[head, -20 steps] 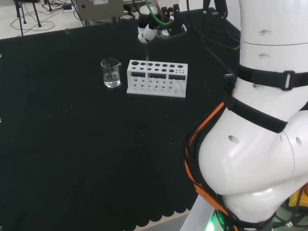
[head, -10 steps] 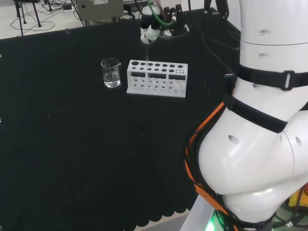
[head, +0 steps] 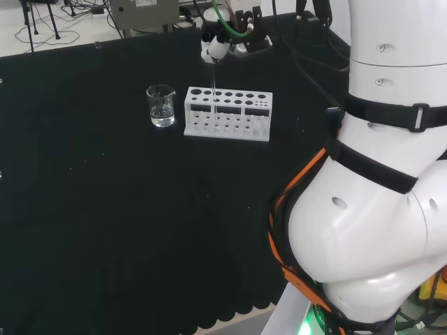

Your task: Take the glass rod from the white test tube rack.

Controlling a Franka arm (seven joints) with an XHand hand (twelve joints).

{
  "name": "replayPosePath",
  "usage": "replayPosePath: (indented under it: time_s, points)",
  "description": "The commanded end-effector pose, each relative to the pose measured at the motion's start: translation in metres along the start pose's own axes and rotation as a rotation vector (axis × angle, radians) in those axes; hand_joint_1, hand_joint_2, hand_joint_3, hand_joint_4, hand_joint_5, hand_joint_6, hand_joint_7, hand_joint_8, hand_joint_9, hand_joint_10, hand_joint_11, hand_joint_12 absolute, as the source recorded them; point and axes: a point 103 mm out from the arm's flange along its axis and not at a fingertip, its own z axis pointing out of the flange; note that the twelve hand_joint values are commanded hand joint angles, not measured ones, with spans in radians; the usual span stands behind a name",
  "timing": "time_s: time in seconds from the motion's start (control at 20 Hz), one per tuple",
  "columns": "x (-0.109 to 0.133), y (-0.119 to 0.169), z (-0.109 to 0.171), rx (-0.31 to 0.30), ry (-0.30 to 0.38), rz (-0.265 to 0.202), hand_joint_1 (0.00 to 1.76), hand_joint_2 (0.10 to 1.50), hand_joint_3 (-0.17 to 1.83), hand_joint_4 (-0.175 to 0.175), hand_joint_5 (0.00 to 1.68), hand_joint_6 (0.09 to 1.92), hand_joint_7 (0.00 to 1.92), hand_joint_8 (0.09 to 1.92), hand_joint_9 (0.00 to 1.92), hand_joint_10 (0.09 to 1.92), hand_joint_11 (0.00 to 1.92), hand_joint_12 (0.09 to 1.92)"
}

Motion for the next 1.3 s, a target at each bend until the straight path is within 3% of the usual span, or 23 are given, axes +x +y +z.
replayPosePath:
  time_s: [0.05,0.35,0.5,0.65,0.85,0.95,1.05,1.3]
  points:
    - [0.001,0.002,0.002,-0.015,0.001,0.01,0.94,0.85,0.69,-0.175,0.69,0.94,1.08,1.0,1.52,1.07,0.66,1.32]
    - [0.0,0.002,-0.001,-0.063,0.025,0.006,1.0,0.82,0.71,-0.175,0.77,0.91,1.18,0.97,1.63,1.03,0.84,1.24]
    - [0.0,-0.001,-0.009,-0.112,0.045,0.018,1.11,0.98,0.35,-0.175,0.9,1.08,1.26,1.0,1.66,0.99,1.03,1.16]
    - [0.002,-0.006,-0.021,-0.179,0.065,0.035,1.25,0.84,0.51,-0.175,1.0,0.95,1.14,1.07,1.69,0.96,1.27,0.94]
    - [0.002,-0.014,-0.039,-0.22,0.128,0.084,1.21,0.64,0.78,-0.175,1.17,0.88,1.46,1.02,1.76,0.88,1.37,0.79]
    - [0.002,-0.019,-0.046,-0.224,0.155,0.114,1.21,0.58,0.85,-0.175,1.21,0.86,1.51,1.0,1.76,0.86,1.37,0.78]
    - [0.005,-0.024,-0.053,-0.217,0.138,0.14,1.21,0.56,0.89,-0.175,1.23,0.85,1.52,0.99,1.75,0.84,1.37,0.77]
    - [0.014,-0.042,-0.072,-0.212,0.128,0.117,1.21,0.53,0.92,-0.175,1.26,0.81,1.54,0.97,1.75,0.8,1.37,0.76]
